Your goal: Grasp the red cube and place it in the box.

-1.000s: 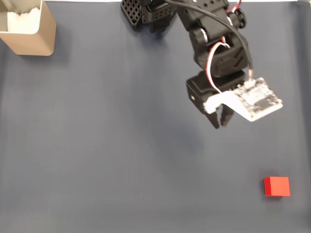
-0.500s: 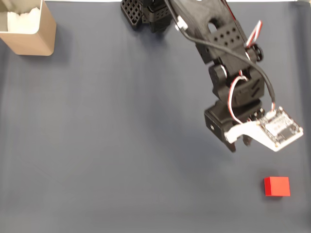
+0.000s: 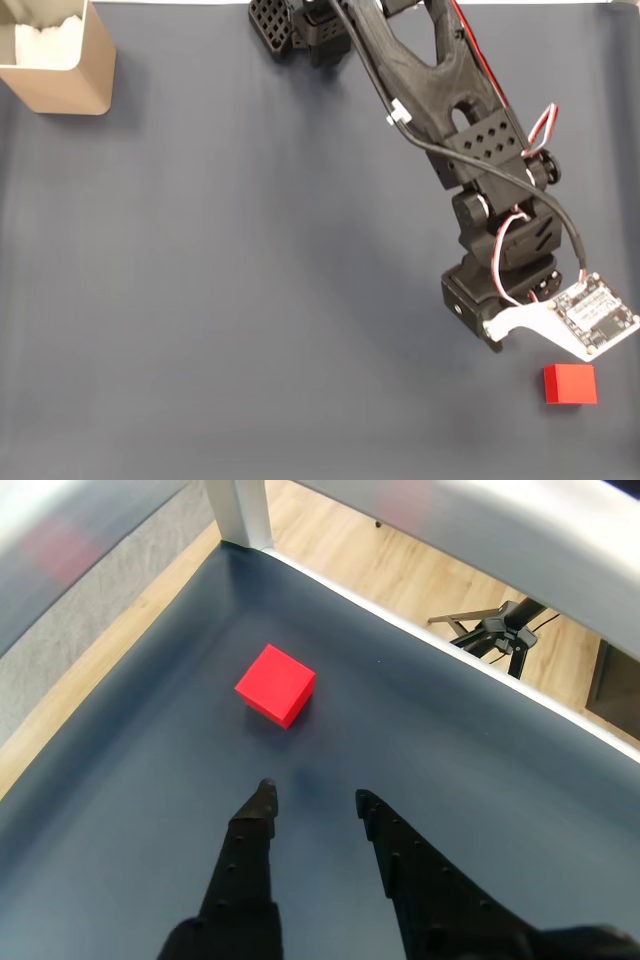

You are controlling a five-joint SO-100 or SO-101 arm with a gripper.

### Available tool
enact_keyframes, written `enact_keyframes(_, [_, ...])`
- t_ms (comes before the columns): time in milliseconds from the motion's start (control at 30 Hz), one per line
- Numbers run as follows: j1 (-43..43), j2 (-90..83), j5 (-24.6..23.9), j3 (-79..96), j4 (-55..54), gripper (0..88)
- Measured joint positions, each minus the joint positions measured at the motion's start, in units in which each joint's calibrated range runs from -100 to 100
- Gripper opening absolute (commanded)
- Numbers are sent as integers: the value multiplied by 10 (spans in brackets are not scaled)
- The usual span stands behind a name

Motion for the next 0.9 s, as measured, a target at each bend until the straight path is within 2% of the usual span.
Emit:
enact_keyframes(533, [-19, 139, 17, -124, -28, 250])
enact_keyframes(900, [-21, 214, 23, -222, -44, 337])
